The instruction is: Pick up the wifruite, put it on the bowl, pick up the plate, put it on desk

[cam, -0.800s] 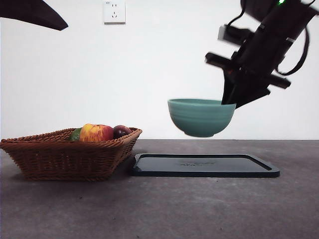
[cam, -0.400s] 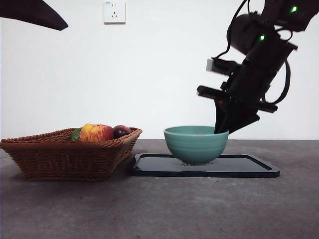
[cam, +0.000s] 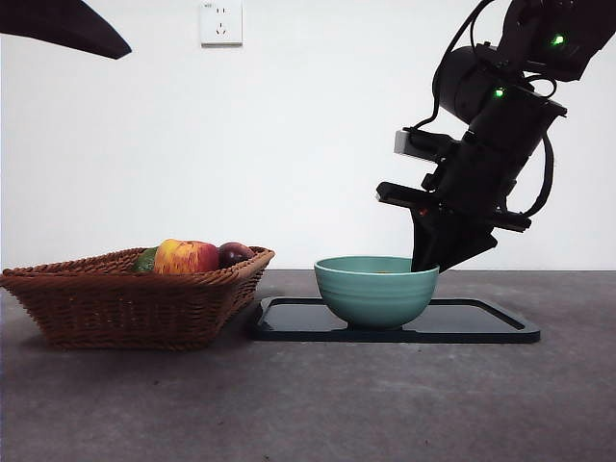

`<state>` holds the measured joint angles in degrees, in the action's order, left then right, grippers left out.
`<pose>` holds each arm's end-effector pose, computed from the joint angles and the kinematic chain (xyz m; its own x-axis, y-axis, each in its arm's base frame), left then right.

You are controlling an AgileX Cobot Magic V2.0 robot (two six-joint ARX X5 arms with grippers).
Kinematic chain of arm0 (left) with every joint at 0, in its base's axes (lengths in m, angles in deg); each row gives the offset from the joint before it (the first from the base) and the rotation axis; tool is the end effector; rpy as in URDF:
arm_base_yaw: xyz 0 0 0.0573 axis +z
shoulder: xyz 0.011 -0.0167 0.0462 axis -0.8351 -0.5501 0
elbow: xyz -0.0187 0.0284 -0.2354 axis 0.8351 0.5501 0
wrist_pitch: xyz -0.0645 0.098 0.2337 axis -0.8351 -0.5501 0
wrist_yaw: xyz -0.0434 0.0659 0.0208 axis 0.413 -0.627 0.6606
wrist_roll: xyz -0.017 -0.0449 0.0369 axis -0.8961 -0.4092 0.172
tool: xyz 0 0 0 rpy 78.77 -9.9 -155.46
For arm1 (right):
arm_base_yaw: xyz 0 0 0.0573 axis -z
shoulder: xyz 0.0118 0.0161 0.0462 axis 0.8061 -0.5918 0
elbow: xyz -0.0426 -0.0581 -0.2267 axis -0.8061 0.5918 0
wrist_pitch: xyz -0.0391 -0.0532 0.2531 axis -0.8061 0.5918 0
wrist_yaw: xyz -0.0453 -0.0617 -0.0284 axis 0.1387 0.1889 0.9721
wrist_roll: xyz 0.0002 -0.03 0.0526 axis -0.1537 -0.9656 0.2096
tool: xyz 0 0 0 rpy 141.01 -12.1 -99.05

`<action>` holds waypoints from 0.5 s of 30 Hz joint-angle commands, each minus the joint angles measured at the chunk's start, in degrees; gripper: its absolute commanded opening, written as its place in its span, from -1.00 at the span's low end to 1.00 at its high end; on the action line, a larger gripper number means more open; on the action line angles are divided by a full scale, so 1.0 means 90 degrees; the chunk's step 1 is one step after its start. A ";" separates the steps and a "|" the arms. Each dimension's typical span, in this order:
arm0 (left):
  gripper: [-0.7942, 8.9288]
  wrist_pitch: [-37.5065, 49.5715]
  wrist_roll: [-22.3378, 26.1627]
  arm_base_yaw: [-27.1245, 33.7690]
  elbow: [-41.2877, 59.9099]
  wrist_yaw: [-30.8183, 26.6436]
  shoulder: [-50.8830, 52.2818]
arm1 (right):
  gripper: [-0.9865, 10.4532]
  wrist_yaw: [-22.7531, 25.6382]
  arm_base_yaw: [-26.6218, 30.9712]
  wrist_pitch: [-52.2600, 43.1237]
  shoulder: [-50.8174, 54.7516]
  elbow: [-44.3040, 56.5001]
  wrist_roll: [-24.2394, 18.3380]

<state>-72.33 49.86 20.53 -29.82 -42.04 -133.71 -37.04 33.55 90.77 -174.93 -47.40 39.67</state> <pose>0.1479 -0.1360 0.2776 0.1350 -0.8034 -0.5799 0.7743 0.4508 -0.4442 0.3531 0.1374 0.1497 0.5076 0.3798 -0.7734 -0.3532 0.9104 0.2153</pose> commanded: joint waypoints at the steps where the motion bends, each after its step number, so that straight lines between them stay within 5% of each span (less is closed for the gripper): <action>1: -0.13 0.0049 0.0119 -0.0046 -0.0032 0.0024 -0.0032 | -0.81 -0.0007 -0.0024 -0.0073 -0.0129 -0.0148 -0.0041; 7: -0.13 0.0049 0.0121 -0.0046 -0.0032 0.0024 -0.0032 | -0.52 -0.0005 -0.0024 -0.0070 -0.0126 -0.0151 0.0032; 15: -0.13 0.0049 0.0126 -0.0044 -0.0032 0.0024 -0.0032 | -0.52 0.0002 -0.0024 0.0172 0.0117 -0.0279 0.0051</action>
<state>-72.33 49.86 20.53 -29.82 -42.04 -133.71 -37.04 33.55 92.37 -174.54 -48.38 39.75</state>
